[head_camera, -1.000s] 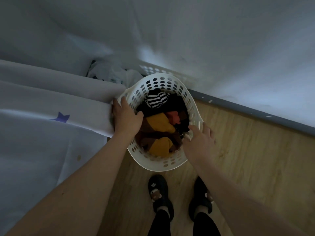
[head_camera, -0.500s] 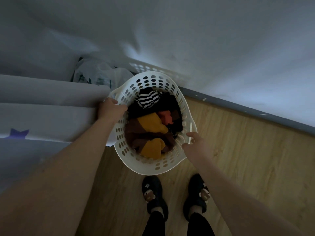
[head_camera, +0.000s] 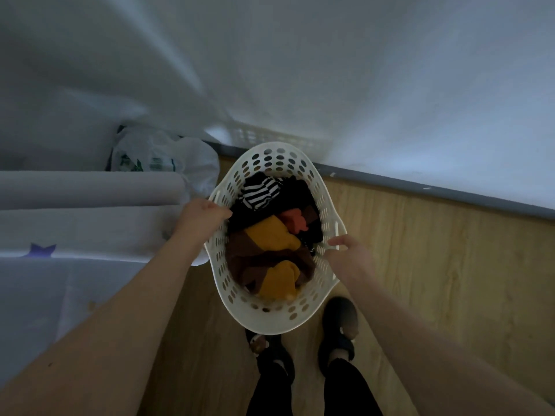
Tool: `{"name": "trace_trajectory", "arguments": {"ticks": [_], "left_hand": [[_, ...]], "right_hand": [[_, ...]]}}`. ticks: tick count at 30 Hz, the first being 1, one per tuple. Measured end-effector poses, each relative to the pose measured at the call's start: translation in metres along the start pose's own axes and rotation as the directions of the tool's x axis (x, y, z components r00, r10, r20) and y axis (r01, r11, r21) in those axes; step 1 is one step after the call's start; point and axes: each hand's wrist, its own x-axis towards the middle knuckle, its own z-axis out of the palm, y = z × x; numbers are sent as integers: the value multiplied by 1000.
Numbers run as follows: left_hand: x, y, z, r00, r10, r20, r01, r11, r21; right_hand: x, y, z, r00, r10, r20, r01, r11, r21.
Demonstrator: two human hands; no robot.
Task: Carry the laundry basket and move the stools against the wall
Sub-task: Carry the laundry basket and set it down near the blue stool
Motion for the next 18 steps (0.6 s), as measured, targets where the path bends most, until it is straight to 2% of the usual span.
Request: {"name": "trace_trajectory", "arguments": {"ticks": [3,8,12,18], "left_hand": [[-28,1,5,1000,1,-1,-1,1000,-21],[-75,20,9,994,105,-2,-105,994,13],[-128,54,20,975,206,84,-214,971,109],[-210,101,60,915,339,217,-376,912,162]], "right_hand": [[-17,13,-21,998,2,-68,1,999,48],[-53,33,-60,956,-14,-294,46,994,104],[-87,56,-105,906,82,-414,12,976,219],[-133,107,-166,822,256,-508,-20,906,424]]}}
